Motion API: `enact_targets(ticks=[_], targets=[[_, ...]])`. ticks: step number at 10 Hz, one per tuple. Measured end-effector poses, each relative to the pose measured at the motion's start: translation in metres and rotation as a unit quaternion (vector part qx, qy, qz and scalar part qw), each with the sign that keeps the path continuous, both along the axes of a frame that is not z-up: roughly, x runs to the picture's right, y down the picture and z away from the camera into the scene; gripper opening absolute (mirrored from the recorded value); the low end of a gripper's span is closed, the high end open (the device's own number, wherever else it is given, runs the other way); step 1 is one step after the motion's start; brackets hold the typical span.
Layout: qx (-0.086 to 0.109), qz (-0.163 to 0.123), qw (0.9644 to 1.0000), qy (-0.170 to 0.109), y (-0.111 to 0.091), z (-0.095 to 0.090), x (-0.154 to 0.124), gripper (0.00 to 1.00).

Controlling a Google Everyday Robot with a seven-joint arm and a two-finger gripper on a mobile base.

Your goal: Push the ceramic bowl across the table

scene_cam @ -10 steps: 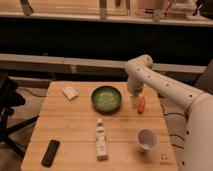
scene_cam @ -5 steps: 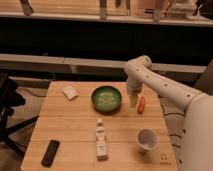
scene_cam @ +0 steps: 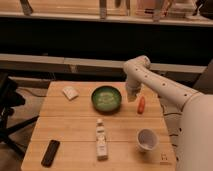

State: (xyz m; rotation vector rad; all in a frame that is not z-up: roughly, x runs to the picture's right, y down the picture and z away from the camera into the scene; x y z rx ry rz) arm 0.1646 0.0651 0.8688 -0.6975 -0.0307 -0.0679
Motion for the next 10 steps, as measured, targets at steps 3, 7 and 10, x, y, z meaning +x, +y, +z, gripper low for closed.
enact_targets(ticks=[3,7,10], targets=[[-0.007,-0.009,0.9998,-0.014,0.005,0.021,-0.017,0.01],[-0.011,-0.024,0.9993,-0.027,-0.002,0.032,-0.024,0.01],[-0.012,-0.045,0.9981,-0.041,-0.005,0.04,-0.04,0.01]])
